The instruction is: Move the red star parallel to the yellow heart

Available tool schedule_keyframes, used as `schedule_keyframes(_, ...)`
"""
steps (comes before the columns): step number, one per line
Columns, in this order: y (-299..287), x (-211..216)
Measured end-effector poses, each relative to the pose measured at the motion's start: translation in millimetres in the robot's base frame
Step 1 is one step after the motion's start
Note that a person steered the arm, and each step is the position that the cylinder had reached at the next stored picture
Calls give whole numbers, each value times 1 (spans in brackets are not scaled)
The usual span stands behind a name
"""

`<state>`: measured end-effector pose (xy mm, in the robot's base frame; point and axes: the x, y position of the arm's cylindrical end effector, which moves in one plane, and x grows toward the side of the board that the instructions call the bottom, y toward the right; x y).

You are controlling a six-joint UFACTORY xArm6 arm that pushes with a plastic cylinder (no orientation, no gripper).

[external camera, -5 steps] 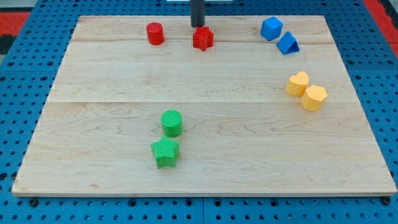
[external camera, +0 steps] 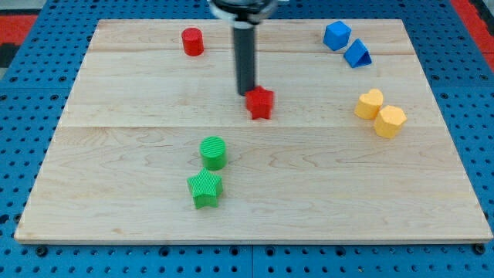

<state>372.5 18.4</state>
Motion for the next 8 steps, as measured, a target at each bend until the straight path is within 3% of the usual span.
schedule_keyframes(1, -36, 42)
schedule_keyframes(2, -2, 109)
schedule_keyframes(3, 61, 125)
schedule_keyframes(4, -14, 97)
schedule_keyframes(5, -40, 63)
schedule_keyframes(6, -43, 115)
schedule_keyframes(7, -5, 133)
schedule_keyframes(8, 86, 138)
